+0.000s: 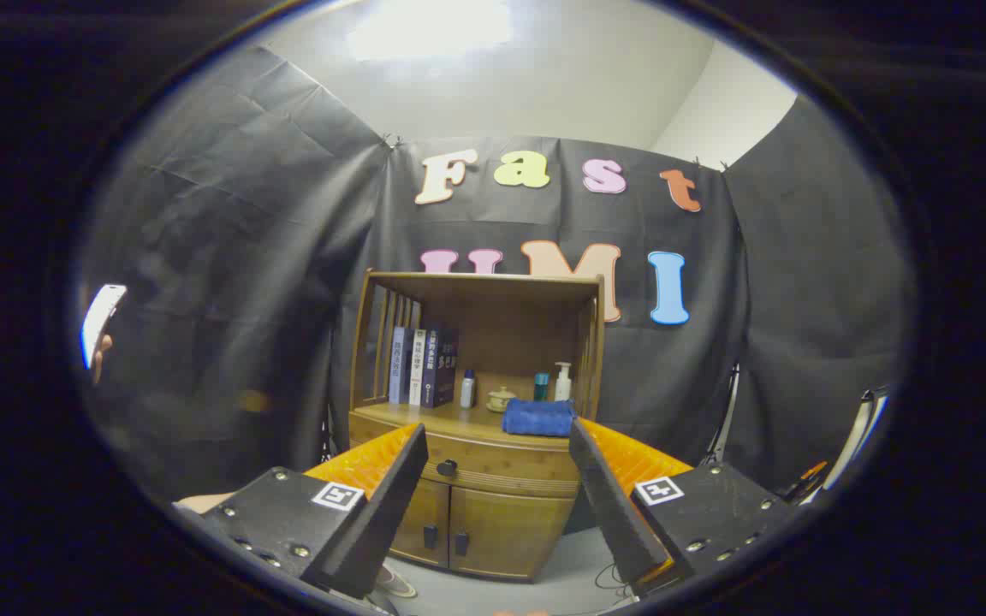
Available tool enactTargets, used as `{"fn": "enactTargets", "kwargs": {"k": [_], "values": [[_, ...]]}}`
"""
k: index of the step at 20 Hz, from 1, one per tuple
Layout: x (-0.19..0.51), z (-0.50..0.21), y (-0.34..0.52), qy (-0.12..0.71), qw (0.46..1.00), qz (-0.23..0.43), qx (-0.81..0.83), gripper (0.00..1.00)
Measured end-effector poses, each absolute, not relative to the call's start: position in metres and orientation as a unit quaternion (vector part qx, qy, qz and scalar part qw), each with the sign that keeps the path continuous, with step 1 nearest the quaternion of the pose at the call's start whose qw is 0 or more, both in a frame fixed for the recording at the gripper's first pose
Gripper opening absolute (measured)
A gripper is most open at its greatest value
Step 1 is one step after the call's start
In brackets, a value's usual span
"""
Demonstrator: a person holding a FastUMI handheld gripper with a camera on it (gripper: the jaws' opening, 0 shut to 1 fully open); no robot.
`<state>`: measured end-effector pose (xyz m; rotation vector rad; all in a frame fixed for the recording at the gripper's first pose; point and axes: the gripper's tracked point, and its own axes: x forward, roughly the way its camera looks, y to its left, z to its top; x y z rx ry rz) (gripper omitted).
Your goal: Pull open the drawer, take out the items inside it, and place them on the countertop above the cabinet.
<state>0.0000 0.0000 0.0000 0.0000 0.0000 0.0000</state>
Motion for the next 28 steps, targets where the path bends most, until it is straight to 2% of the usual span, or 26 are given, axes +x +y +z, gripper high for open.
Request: {"fn": "enactTargets", "kwargs": {"k": [18, 28], "values": [[0.013, -0.026, 0.018, 0.014, 1.000, 0.013, 0.004, 0.99], [0.105, -0.073, 0.059, 0.027, 1.000, 0.009, -0.001, 1.00]]}}
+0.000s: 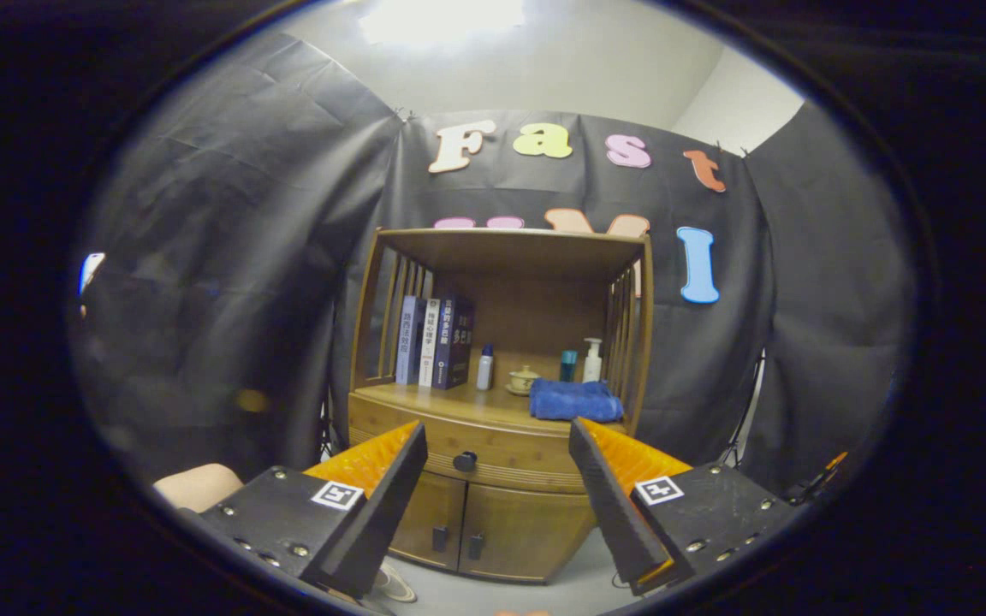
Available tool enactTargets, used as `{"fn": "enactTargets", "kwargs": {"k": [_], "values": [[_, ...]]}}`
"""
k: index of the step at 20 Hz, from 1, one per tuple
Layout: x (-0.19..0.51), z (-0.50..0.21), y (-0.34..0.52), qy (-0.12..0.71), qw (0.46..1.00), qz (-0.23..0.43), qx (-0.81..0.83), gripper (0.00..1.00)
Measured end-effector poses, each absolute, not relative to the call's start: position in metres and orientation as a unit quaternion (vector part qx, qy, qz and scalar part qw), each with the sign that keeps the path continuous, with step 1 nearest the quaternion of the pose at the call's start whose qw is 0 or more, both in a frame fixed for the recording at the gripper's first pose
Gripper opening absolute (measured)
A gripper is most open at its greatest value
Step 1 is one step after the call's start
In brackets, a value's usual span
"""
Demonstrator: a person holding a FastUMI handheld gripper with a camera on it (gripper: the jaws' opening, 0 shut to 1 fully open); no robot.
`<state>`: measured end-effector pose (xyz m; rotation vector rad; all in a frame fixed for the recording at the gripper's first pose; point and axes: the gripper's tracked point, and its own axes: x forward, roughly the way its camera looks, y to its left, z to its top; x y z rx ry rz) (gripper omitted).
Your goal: Pull open the drawer, take out the items inside it, and place them on the countertop above the cabinet.
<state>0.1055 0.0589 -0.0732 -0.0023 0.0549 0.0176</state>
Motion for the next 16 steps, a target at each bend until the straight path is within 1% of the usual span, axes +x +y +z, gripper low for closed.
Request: {"fn": "enactTargets", "kwargs": {"k": [4, 9, 13, 16], "values": [[0.161, -0.107, 0.076, 0.057, 0.998, 0.002, 0.004, 0.99], [0.234, -0.174, 0.090, 0.124, 0.992, -0.024, 0.025, 1.00], [0.270, -0.236, 0.100, 0.188, 0.980, -0.045, 0.045, 1.00], [0.291, -0.265, 0.107, 0.213, 0.975, -0.052, 0.044, 1.00]]}}
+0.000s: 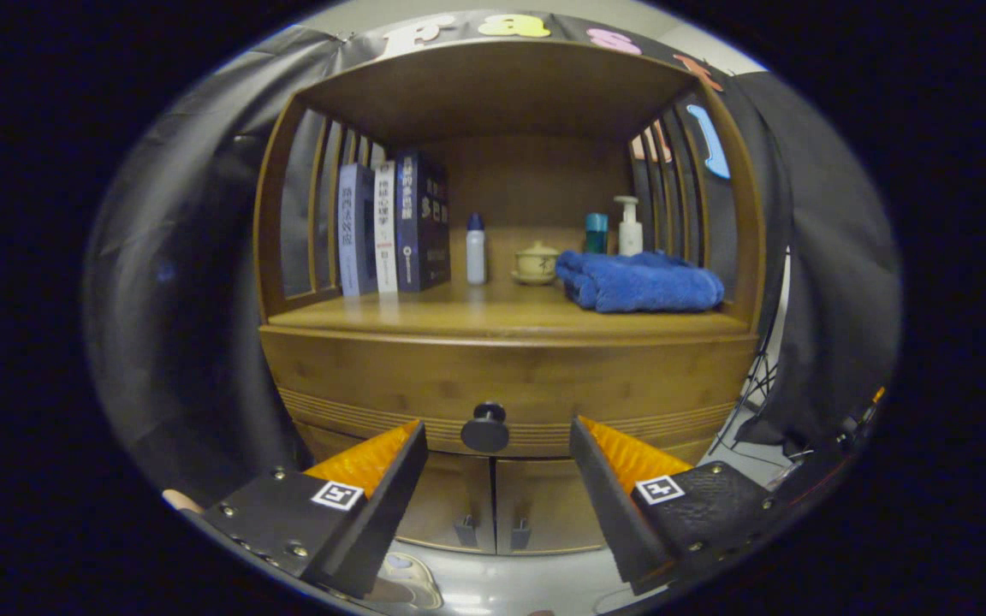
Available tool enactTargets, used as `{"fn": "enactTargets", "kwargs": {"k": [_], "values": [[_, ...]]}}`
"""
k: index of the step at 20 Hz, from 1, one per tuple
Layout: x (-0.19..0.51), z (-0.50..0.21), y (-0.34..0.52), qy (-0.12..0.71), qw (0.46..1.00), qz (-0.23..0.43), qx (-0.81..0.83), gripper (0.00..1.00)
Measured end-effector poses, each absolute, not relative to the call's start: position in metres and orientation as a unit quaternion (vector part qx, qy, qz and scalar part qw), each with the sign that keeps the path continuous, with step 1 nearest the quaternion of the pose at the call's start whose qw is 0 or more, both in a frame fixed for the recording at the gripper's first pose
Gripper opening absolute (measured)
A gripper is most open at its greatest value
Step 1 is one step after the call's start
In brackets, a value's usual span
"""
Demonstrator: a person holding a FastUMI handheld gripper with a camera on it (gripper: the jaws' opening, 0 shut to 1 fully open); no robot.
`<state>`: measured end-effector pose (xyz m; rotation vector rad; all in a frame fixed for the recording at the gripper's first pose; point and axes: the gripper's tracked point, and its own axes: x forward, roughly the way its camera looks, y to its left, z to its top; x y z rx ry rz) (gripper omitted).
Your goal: Pull open the drawer, take out the items inside it, and place them on the countertop above the cabinet.
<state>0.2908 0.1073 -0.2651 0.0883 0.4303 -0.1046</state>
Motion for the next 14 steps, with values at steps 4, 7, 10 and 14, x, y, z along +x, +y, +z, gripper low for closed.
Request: {"fn": "enactTargets", "kwargs": {"k": [4, 7, 10, 14], "values": [[0.315, -0.282, 0.111, 0.215, 0.975, -0.058, 0.019, 0.82], [0.330, -0.291, 0.113, 0.217, 0.974, -0.059, -0.001, 0.73], [0.339, -0.301, 0.114, 0.227, 0.972, -0.066, 0.003, 0.47], [0.338, -0.302, 0.110, 0.222, 0.971, -0.085, 0.023, 0.41]]}}
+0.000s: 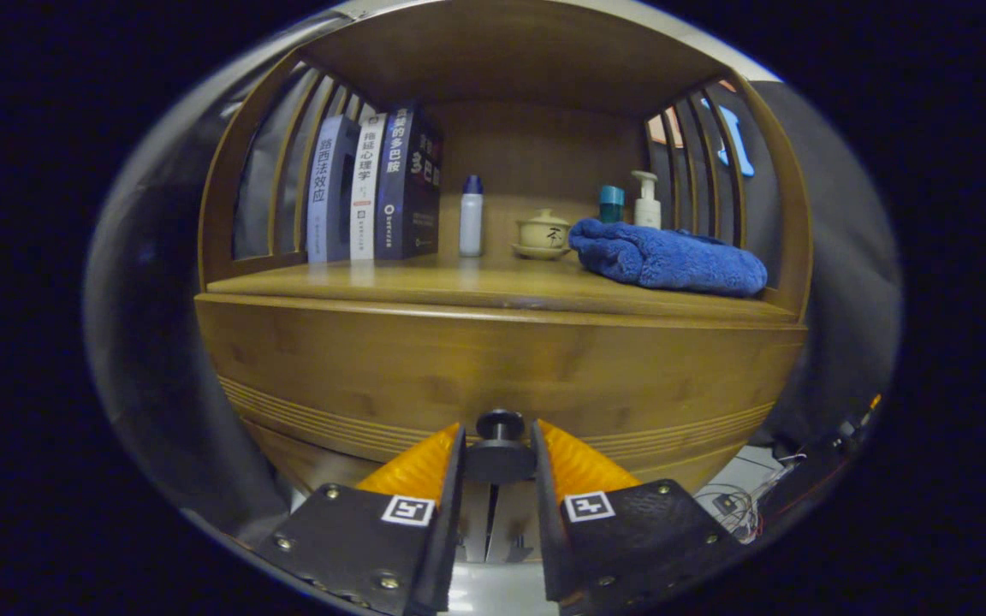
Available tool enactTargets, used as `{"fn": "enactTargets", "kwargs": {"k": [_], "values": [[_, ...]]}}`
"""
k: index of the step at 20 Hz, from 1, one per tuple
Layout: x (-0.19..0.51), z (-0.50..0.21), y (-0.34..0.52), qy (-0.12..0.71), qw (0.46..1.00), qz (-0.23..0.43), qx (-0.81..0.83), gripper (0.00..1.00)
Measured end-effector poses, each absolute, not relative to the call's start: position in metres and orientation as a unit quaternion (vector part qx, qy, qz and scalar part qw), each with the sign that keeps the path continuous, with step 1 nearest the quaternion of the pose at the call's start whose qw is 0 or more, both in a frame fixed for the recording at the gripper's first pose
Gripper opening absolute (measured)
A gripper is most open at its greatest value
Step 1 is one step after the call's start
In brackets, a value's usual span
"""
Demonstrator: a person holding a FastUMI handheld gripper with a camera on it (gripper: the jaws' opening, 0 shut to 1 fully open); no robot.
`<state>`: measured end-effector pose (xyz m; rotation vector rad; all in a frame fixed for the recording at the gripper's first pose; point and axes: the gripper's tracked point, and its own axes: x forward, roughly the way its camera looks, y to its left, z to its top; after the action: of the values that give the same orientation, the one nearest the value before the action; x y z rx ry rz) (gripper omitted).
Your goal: Pull open the drawer, take out the items inside it, and place them on the countertop above the cabinet.
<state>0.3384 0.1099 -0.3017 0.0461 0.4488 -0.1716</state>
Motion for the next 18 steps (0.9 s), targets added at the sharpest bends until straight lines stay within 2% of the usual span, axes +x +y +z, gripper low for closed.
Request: {"fn": "enactTargets", "kwargs": {"k": [3, 4, 5, 18], "values": [[0.336, -0.304, 0.112, 0.237, 0.967, -0.082, 0.030, 0.32], [0.336, -0.302, 0.112, 0.239, 0.967, -0.082, 0.033, 0.32], [0.339, -0.304, 0.112, 0.241, 0.966, -0.083, 0.033, 0.26], [0.261, -0.288, 0.122, 0.259, 0.962, -0.081, 0.025, 0.26]]}}
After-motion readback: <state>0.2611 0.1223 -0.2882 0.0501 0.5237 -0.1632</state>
